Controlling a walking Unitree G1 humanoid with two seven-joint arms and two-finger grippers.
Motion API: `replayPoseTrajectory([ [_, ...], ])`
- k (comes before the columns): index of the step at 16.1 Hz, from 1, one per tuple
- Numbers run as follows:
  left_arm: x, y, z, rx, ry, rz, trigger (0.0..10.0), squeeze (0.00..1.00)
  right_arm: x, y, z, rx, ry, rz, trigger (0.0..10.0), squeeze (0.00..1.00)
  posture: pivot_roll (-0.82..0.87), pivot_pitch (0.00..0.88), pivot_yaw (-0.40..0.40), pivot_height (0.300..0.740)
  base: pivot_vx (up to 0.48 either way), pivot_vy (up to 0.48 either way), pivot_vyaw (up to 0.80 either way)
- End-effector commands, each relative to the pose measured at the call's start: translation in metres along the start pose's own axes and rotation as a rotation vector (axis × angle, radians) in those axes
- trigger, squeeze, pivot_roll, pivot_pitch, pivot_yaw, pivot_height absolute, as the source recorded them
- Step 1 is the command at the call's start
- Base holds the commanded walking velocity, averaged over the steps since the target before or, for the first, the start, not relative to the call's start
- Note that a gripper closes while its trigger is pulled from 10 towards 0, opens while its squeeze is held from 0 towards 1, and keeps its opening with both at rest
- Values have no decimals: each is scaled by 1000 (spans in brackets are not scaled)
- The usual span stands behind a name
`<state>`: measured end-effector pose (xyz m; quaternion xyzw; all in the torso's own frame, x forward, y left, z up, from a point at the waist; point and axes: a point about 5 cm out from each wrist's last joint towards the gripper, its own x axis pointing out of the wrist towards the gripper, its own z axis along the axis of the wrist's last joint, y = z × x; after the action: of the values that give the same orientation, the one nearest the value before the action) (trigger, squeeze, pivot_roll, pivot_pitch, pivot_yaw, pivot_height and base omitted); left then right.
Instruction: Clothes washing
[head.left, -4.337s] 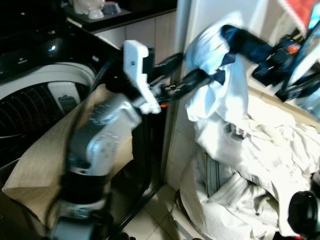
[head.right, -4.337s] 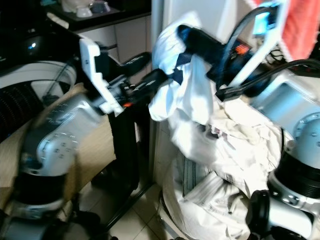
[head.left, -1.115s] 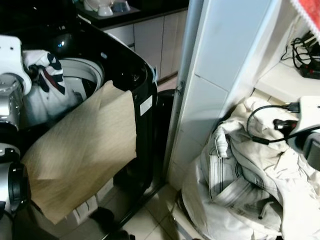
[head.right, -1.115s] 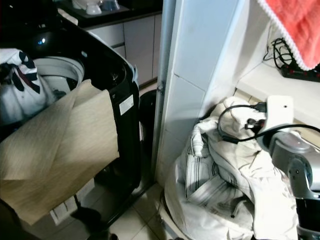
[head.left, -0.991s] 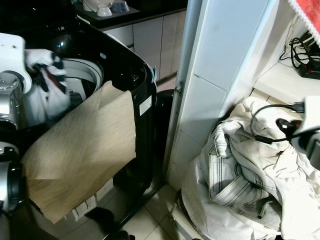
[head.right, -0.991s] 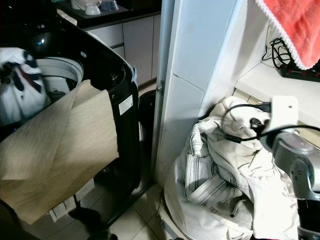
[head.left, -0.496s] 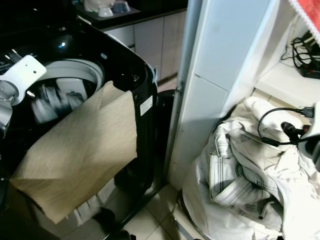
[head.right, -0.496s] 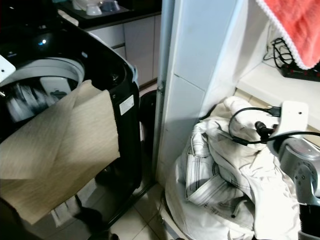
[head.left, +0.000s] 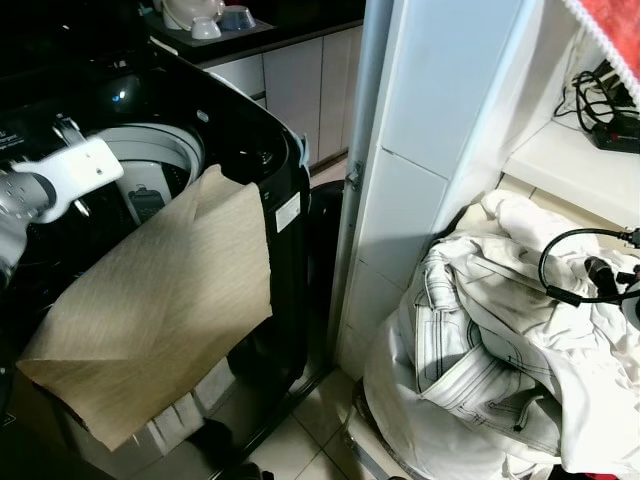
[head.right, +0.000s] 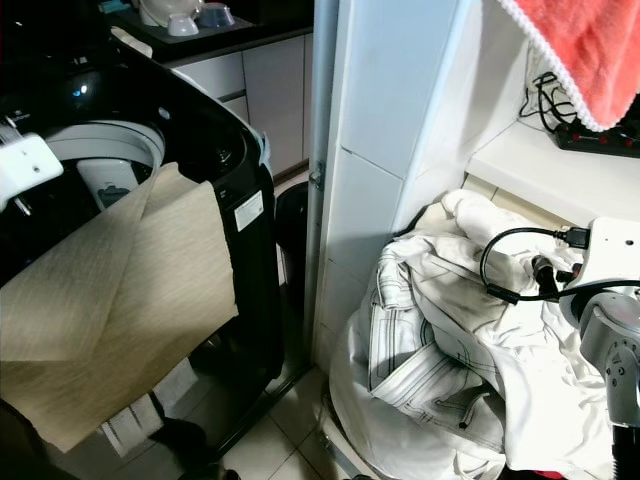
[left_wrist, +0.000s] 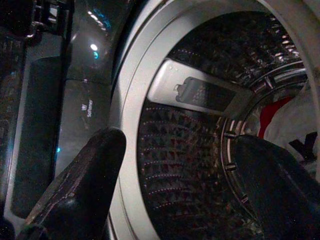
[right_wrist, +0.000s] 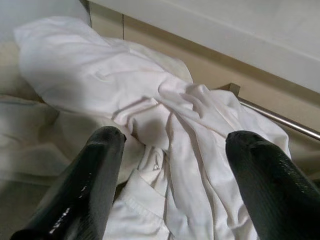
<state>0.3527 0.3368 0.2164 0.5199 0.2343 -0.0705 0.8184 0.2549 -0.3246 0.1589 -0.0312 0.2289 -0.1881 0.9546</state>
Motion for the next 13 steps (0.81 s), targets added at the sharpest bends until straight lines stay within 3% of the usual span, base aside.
replayPoseTrajectory([
  [1,-2,3,3,51,-12,-3,10000,0,-2,-6,-1,4,6,-37,10000,1000,-87,0,18,740,0,0,0],
  [5,-3,4,6,88,-84,86,10000,0,11,-22,-26,60,87,-99,10000,1000,-91,0,17,740,0,0,0],
  [6,-3,4,7,75,-98,92,10000,0,15,-24,-35,141,124,-91,10000,1000,-88,0,15,740,0,0,0],
  [7,-2,4,7,71,-108,88,10000,0,19,-24,-41,192,149,-84,10000,0,-86,0,13,740,0,0,0],
  [11,0,-2,7,21,-135,15,10000,0,27,-24,-64,275,222,-72,10000,0,-86,0,13,740,0,0,0],
  [12,-1,-2,6,22,-131,11,10000,0,28,-24,-66,297,226,-72,2745,0,-78,0,9,740,0,0,0],
  [13,-1,-1,6,23,-131,14,10000,0,28,-23,-67,304,226,-70,0,0,-79,0,10,740,0,0,0],
])
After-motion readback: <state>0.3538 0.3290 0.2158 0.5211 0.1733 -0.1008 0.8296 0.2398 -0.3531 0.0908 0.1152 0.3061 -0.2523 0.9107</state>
